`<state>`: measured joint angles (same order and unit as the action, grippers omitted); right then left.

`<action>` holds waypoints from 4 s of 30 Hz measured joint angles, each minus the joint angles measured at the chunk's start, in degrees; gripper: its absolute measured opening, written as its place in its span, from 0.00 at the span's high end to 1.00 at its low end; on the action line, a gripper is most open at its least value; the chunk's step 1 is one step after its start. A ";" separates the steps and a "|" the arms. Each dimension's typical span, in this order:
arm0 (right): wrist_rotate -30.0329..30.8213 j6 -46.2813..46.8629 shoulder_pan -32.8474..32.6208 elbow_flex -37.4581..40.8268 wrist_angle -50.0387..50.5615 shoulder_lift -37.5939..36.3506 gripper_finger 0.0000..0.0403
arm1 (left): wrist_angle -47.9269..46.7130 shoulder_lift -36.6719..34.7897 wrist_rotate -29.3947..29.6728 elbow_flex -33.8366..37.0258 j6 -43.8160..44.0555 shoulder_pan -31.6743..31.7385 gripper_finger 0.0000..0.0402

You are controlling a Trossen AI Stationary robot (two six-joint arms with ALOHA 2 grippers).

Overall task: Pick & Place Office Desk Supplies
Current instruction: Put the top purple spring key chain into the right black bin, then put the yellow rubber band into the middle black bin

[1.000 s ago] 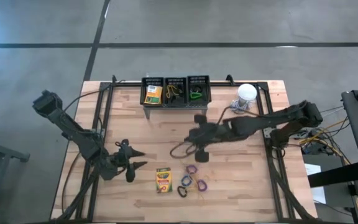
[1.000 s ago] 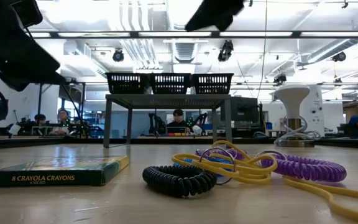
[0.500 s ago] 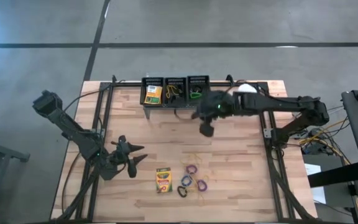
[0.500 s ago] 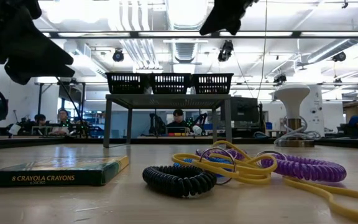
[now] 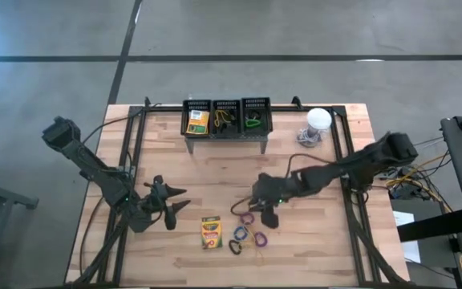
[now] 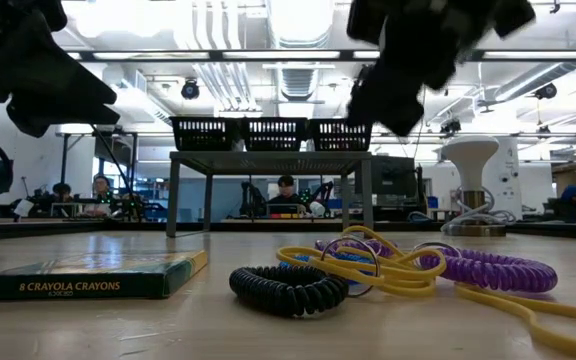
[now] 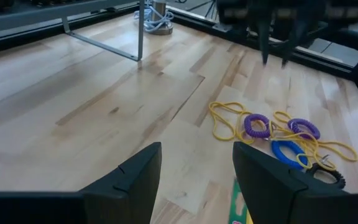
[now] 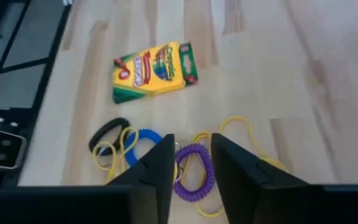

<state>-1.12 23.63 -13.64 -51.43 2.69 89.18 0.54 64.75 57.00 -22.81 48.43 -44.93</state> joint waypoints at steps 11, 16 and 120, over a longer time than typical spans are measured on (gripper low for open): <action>-2.19 -1.07 -1.17 -2.85 -5.43 14.06 0.56 | 0.57 0.00 -0.60 0.00 1.13 0.00 0.49; 1.02 -3.09 -1.79 -7.91 2.69 19.39 0.57 | 0.59 0.02 -0.44 0.00 1.13 0.02 0.49; 34.80 9.57 -21.00 14.11 -13.95 -1.58 0.56 | 23.21 15.73 -12.98 -12.77 -27.57 6.63 0.49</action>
<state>33.69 33.20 -34.63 -37.32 -11.26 87.60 23.75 80.49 44.03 -35.58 20.87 -38.30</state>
